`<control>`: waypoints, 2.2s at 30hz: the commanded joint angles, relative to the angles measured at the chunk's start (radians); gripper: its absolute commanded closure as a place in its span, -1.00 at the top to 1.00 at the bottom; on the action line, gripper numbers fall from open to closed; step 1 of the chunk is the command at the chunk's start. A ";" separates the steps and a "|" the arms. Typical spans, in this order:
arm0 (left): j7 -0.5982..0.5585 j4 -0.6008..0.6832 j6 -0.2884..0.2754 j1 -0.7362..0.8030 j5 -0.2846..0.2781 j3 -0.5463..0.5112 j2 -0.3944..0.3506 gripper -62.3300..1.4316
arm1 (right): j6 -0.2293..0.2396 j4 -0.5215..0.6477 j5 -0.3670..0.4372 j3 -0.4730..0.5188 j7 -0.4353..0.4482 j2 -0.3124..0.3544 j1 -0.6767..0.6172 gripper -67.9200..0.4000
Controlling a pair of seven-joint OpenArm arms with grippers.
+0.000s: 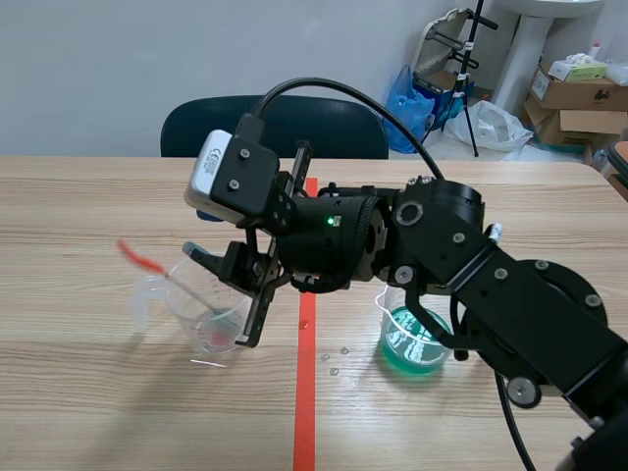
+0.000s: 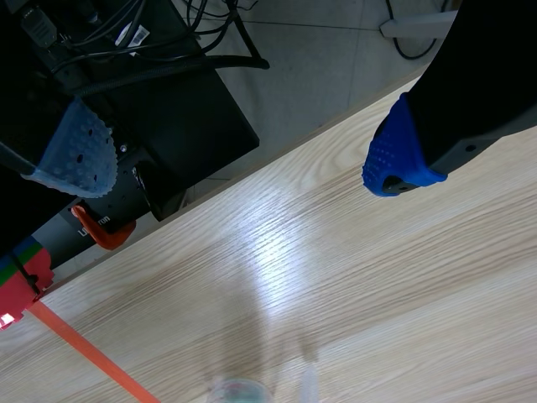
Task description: Do the redox reaction experiment
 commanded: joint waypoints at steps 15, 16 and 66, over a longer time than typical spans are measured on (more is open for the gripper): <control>-0.014 0.014 -0.001 0.001 -0.006 0.001 0.005 1.00 | 0.089 0.014 -0.006 0.000 0.021 -0.002 0.018 1.00; -0.014 0.014 -0.001 0.001 -0.006 0.001 0.005 1.00 | 0.089 0.014 -0.006 0.000 0.021 -0.003 0.018 1.00; -0.014 0.014 -0.001 0.001 -0.006 0.001 0.005 1.00 | 0.089 0.014 -0.006 0.000 0.023 -0.003 0.017 1.00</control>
